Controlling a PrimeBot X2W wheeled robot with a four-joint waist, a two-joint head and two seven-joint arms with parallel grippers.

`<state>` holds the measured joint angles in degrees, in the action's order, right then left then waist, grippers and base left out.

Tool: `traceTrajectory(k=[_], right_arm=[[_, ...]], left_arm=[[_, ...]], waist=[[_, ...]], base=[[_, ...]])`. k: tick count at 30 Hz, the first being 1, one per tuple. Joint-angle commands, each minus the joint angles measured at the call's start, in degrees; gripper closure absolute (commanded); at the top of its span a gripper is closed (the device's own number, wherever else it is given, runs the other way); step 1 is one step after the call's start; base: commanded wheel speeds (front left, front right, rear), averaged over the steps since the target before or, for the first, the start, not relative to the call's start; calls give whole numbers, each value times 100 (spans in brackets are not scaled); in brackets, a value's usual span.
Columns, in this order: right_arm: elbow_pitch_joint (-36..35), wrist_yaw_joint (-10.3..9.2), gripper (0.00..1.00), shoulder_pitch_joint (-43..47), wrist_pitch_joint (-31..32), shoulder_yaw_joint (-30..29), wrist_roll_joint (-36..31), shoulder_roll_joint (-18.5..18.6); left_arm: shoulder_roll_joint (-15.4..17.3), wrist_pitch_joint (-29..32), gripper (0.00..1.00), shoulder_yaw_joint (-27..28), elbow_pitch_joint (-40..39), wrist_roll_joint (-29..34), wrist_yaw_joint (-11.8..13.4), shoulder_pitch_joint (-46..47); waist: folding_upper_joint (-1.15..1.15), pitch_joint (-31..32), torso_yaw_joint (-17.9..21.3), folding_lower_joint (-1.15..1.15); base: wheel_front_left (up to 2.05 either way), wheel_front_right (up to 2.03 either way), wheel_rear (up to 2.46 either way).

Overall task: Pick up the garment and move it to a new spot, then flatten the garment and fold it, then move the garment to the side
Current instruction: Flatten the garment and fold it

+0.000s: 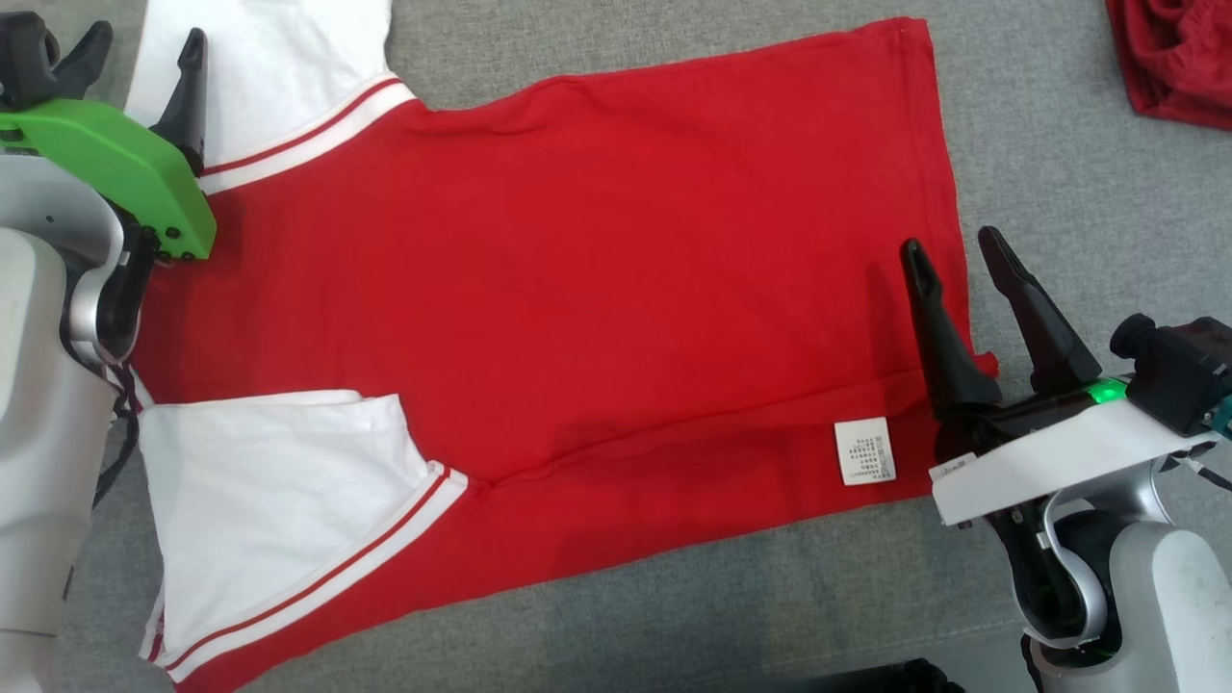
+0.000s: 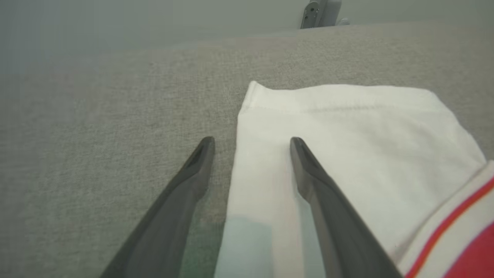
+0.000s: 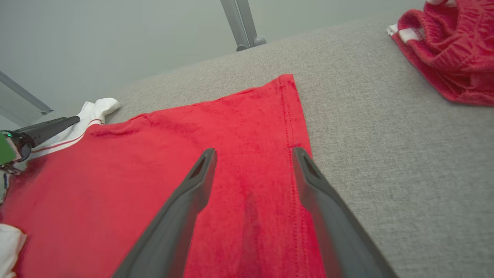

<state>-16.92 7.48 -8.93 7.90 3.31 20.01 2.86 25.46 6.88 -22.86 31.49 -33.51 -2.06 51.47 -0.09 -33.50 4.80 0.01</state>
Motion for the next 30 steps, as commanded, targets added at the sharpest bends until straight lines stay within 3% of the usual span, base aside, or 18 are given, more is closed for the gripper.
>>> traceTrajectory(k=[1,11,12,13,14,15,24,30], right_arm=[[-36,1,0,-76,-39,-3,-17,12],[-69,1,0,-115,-140,-43,-4,16],[-69,1,0,-115,-144,-37,-2,16],[-67,1,0,-120,-147,-33,0,15],[-64,1,0,-126,-152,-32,1,16],[-60,1,0,-137,-158,-33,-3,16],[-29,1,0,-213,-168,-128,-35,88],[148,1,0,-511,152,-179,-110,427]], left_arm=[[41,1,0,-7,46,17,-33,86],[62,-27,0,-112,637,56,-120,287],[39,-6,8,-143,650,53,-158,309],[16,-11,54,-167,659,48,-183,332],[-4,-16,72,-185,672,48,-196,357],[-14,-11,97,-217,691,65,-218,375],[-95,-265,100,-404,831,168,-293,388],[-172,-663,100,-480,638,166,-357,300]], waist=[[9,-259,209,-1],[9,-316,267,-1],[9,-313,265,-1],[9,-310,261,-1],[9,-304,257,-1],[9,-294,251,-1],[9,-56,145,-1],[9,288,-62,-1]], base=[[0,0,0],[0,0,0],[0,0,0],[0,0,0],[0,0,0],[0,0,0],[0,0,0],[0,0,0]])
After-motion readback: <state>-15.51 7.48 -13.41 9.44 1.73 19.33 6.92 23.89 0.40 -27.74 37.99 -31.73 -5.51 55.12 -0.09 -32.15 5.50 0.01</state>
